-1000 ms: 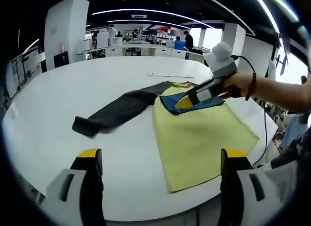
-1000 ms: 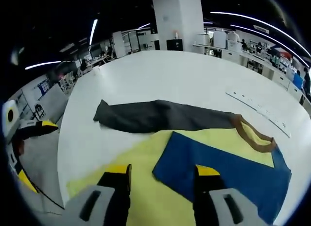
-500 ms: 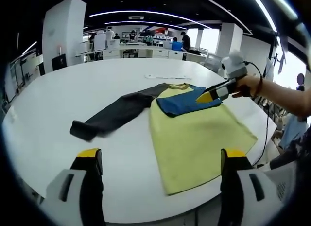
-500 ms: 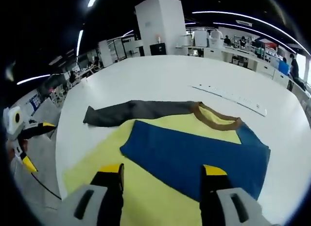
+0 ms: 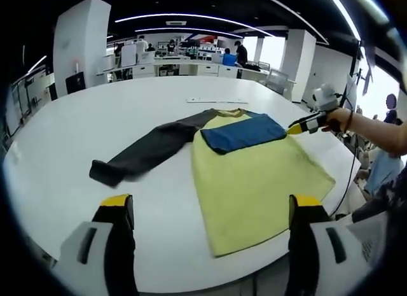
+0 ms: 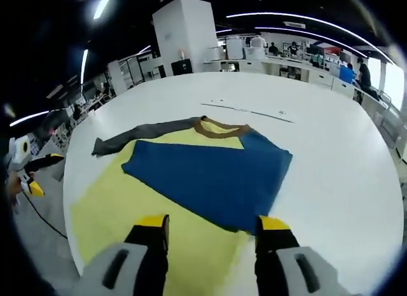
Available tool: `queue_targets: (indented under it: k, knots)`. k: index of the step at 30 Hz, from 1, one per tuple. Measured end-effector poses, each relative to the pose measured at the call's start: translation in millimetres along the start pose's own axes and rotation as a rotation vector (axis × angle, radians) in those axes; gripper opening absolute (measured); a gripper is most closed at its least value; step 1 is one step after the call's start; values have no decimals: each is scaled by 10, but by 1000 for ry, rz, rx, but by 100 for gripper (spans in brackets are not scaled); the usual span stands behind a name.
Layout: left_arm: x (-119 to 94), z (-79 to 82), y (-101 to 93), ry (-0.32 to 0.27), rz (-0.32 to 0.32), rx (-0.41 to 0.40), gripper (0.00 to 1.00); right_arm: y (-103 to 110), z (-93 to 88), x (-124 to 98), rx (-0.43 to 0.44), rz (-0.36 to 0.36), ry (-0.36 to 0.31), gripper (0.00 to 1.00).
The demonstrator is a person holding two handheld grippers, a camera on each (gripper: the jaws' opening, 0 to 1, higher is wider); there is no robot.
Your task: Fold the garment on the visible template until the final outline fits inside the template.
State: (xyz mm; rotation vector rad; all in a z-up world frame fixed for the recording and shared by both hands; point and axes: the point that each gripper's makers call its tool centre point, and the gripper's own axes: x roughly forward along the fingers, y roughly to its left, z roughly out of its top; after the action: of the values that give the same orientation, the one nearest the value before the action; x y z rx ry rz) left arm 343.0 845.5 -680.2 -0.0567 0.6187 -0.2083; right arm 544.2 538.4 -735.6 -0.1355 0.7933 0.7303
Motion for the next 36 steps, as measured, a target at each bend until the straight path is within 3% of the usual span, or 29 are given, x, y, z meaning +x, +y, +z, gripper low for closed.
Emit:
queue_targets:
  k: [5, 17, 22, 30, 36]
  knots:
    - [11, -6, -16, 2, -3, 1, 99, -222, -76, -78, 18, -48, -20, 30]
    - [9, -11, -32, 11, 2, 10, 99, -427, -204, 52, 24, -69, -12, 12]
    - [0, -20, -20, 16, 7, 12, 98, -366, -187, 113, 84, -28, -35, 10]
    - [1, -33, -7, 23, 12, 8, 97, -342, -201, 211, 85, -12, -14, 0]
    - [-1, -51, -5, 27, 13, 6, 96, -310, -186, 218, 105, -15, -18, 0]
